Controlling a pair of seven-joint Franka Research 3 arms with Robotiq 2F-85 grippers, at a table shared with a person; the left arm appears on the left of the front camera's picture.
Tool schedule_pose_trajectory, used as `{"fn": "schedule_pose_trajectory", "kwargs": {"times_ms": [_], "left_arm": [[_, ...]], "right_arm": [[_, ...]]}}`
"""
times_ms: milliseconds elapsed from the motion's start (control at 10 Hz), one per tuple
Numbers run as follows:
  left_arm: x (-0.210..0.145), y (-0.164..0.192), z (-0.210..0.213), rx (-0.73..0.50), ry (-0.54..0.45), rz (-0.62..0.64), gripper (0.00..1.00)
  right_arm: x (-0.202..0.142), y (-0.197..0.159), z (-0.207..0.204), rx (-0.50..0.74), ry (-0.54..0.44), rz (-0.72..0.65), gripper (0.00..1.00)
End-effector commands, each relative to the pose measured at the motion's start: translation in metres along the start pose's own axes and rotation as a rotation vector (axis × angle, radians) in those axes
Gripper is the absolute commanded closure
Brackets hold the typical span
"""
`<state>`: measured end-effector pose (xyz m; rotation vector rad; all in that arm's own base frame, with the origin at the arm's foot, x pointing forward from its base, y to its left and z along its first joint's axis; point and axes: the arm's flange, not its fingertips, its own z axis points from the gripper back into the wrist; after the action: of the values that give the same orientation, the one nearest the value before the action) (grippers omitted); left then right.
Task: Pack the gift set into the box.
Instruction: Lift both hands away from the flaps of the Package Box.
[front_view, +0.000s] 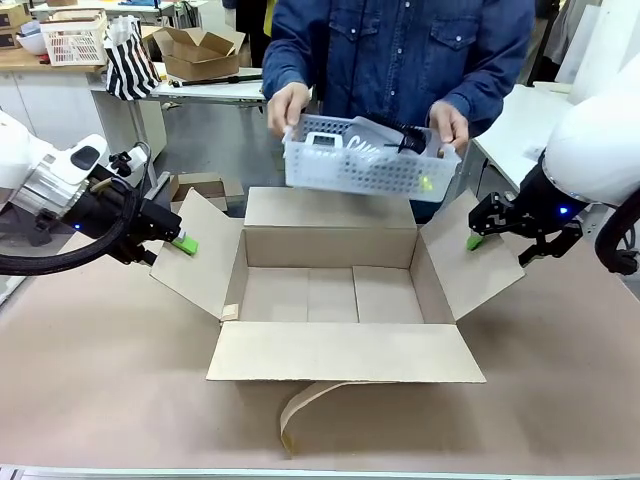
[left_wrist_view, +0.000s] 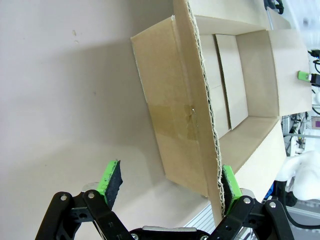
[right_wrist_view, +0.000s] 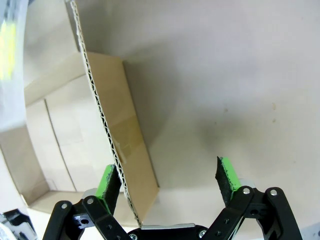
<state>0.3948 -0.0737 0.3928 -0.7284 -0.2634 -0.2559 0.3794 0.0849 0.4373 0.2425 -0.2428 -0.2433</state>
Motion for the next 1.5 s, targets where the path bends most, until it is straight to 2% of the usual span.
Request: {"fn": "schedule_pose_trajectory", "kwargs": {"times_ms": [0, 1400], "left_arm": [[-0.0015, -0.0002, 0.0013, -0.011, 0.001, -0.015, 0.0], [-0.0015, -0.0002, 0.0013, -0.011, 0.001, -0.015, 0.0]], "right_arm": [[-0.0006, 0.0005, 0.0021, -0.015, -0.004, -0.013, 0.0], [-0.0006, 0.0005, 0.0021, -0.015, -0.004, -0.013, 0.0]]}}
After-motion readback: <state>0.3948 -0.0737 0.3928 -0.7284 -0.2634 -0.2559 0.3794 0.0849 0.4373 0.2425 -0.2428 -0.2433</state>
